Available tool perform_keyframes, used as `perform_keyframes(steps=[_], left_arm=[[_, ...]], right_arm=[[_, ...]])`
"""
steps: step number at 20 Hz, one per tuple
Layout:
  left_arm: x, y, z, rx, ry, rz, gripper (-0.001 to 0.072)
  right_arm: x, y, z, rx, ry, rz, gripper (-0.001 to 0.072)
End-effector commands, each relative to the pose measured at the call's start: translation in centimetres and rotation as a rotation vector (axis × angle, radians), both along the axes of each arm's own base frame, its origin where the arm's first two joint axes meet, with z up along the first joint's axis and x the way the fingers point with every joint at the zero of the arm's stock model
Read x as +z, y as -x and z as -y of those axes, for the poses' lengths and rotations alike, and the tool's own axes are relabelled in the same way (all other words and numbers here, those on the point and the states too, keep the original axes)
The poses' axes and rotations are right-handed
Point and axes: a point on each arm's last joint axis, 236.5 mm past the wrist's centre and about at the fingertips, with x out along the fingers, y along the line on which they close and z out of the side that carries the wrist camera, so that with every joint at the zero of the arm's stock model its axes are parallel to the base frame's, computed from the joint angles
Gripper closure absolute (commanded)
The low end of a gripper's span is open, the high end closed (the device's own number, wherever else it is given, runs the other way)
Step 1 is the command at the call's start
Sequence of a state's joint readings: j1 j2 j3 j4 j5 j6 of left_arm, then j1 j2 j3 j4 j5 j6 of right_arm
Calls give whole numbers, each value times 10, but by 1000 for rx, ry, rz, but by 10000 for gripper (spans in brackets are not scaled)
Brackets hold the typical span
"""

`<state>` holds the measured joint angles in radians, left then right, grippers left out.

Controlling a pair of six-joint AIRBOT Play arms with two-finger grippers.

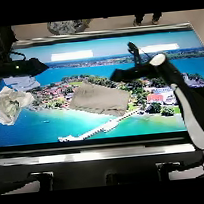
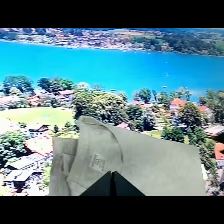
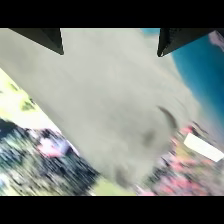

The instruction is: Fold the shirts.

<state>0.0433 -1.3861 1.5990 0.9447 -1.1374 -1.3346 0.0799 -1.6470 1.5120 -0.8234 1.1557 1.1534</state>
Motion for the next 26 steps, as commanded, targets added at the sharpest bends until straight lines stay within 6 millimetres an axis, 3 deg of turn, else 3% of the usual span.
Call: perform_keyframes(steps=[1, 3, 5, 9, 10, 11, 13, 16, 18, 21, 23, 26], left_arm=[[-14, -3, -32, 44, -113, -8, 671], [-17, -3, -34, 47, -121, -14, 671], [-21, -2, -32, 43, -120, -22, 671], [-31, 1, -29, 27, -128, -36, 671], [-33, 2, -29, 21, -133, -39, 671], [-36, 2, -29, 21, -133, -44, 671], [-39, 4, -29, 7, -143, -45, 670], [-44, 5, -30, 4, -146, -55, 670], [-49, 6, -31, 4, -146, -66, 670], [-58, 10, -31, 2, -144, -90, 670], [-65, 12, -30, 1, -143, -107, 670], [-73, 15, -30, 0, -141, -125, 670]], right_arm=[[-65, 78, 111, -19, 324, -357, 57], [-85, 72, 70, -103, 116, -355, 53], [-97, 56, 44, -220, -39, -337, 49], [-119, 61, 22, -231, -84, -396, 54], [-121, 54, 19, -241, -71, -361, 78], [-119, 45, 15, -263, -79, -329, 229], [-107, 30, 5, -291, -145, -279, 669], [-48, 6, 2, -207, -247, -80, 673], [-4, -4, 35, -191, -204, 30, 674], [61, -11, 126, -350, -120, 118, 674], [97, -5, 190, -475, -65, 176, 673], [139, 18, 268, -623, -16, 240, 673]])
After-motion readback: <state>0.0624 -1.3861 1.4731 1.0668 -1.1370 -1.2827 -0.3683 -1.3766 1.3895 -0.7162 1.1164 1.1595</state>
